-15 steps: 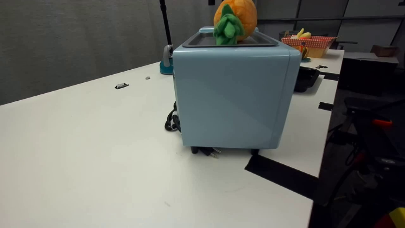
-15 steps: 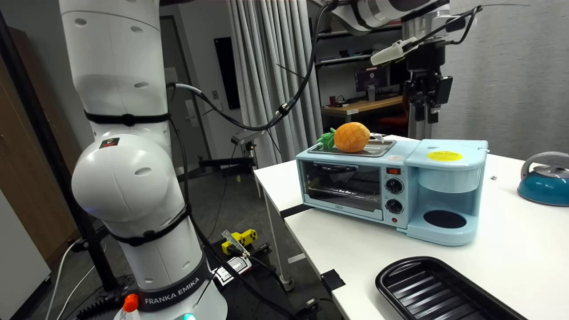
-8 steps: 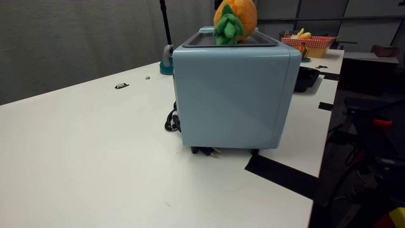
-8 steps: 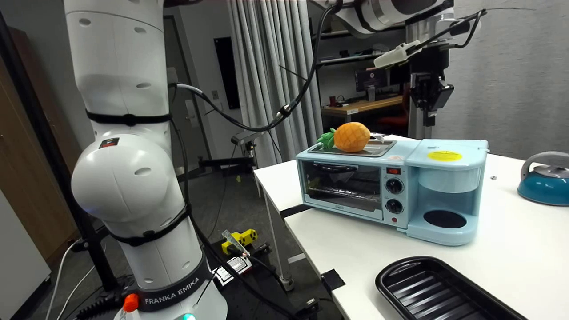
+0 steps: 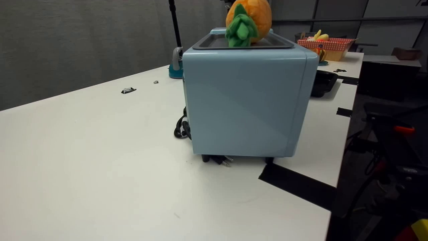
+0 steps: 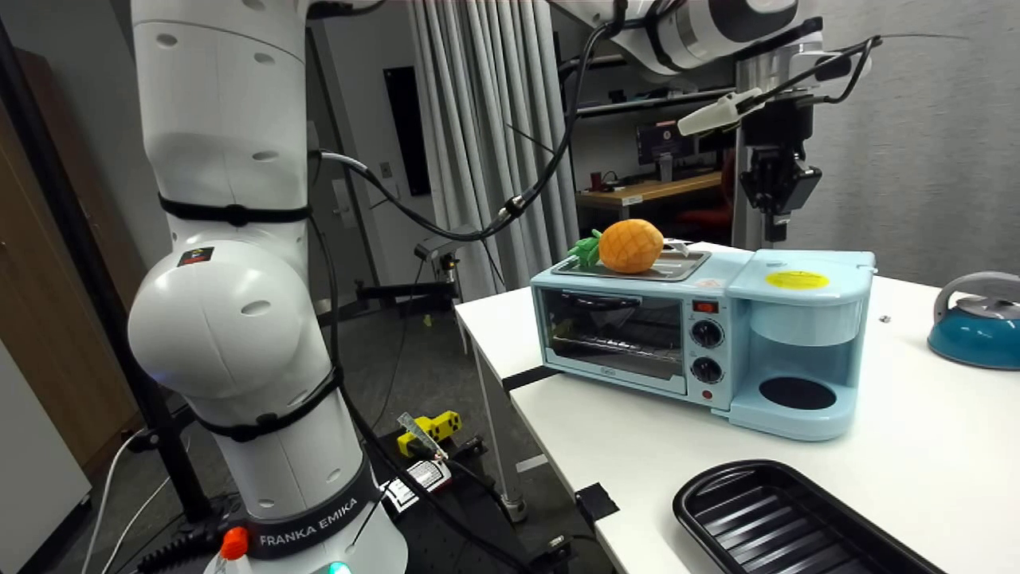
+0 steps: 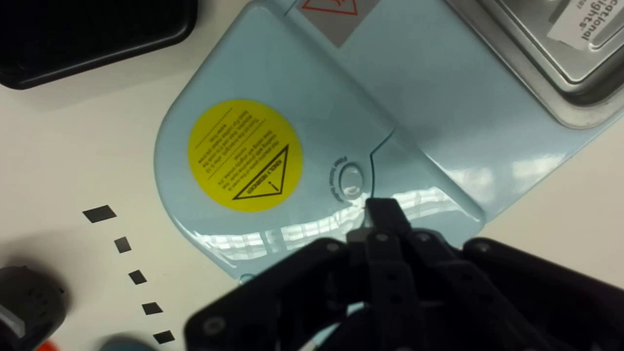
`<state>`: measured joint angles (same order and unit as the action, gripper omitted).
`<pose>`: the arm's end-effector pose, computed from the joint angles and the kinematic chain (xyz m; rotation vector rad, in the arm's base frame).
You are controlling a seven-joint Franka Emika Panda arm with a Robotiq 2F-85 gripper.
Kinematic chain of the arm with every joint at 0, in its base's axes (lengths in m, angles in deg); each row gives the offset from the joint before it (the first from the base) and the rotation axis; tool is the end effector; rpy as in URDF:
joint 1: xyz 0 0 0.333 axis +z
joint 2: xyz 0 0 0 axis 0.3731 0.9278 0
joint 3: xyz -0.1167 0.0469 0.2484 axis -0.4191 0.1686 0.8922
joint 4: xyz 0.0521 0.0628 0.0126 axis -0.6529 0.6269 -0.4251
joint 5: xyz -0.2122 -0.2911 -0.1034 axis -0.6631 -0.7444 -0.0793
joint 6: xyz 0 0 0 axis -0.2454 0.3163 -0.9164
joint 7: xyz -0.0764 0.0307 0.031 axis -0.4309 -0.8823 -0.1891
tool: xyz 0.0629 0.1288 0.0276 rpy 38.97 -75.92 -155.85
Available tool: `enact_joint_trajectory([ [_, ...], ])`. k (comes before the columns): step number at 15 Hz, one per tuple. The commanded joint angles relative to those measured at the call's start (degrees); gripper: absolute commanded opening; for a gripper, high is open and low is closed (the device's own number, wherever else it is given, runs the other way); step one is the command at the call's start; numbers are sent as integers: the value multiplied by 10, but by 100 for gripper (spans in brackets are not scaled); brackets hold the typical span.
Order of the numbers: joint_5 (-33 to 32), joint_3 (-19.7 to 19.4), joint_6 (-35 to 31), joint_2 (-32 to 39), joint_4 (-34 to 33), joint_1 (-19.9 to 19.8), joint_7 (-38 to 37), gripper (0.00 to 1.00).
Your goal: Press the button on the top of the toaster oven
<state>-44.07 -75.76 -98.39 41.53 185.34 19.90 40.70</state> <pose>0.6008 -0.0809 0.3592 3.0028 -0.6813 0.0239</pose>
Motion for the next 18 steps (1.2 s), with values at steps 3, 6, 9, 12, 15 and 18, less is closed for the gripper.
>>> enact_joint_trajectory([
  [3, -20, -10, -5, 12, -10, -2, -7, 0],
  [6, -26, -13, -3, 9, -2, -2, -3, 0],
  [9, -30, -14, -2, 6, 7, -2, 0, 0],
  [12, -32, -13, -2, 1, 16, -1, 3, 0],
  [15, -32, -12, -2, 0, 20, 0, 3, 0],
  [18, -31, -10, -1, -2, 21, 1, 3, 0],
])
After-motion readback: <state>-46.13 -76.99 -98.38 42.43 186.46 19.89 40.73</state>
